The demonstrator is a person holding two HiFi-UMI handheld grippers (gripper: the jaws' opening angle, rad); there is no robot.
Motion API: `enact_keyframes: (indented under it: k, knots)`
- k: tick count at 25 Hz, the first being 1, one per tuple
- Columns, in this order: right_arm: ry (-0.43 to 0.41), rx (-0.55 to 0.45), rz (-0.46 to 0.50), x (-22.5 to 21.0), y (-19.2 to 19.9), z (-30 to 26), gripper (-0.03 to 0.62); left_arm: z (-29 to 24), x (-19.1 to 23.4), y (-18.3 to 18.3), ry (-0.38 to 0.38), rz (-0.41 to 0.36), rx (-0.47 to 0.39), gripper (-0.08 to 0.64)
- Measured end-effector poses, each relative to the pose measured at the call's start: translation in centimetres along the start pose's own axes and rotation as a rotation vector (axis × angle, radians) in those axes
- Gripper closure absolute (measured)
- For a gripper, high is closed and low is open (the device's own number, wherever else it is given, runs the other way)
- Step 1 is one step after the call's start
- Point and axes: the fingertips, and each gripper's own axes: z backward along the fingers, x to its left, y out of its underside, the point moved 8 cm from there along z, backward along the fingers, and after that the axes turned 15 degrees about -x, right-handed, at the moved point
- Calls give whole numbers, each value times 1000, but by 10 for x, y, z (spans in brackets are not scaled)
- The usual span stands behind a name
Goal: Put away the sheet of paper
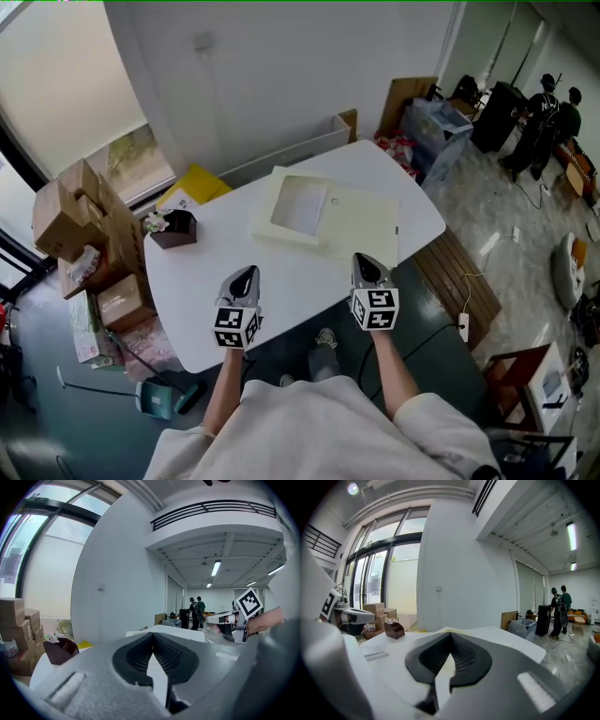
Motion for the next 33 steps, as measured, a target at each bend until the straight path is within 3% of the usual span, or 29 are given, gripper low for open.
enact_keyframes:
  k: [10, 33]
  knots:
    - [18, -7, 16, 12, -3, 34, 592, 17, -16, -2, 37, 5, -16, 554]
    - [25, -8, 33, 8, -5, 41, 592, 11, -24, -4, 57, 7, -28, 554]
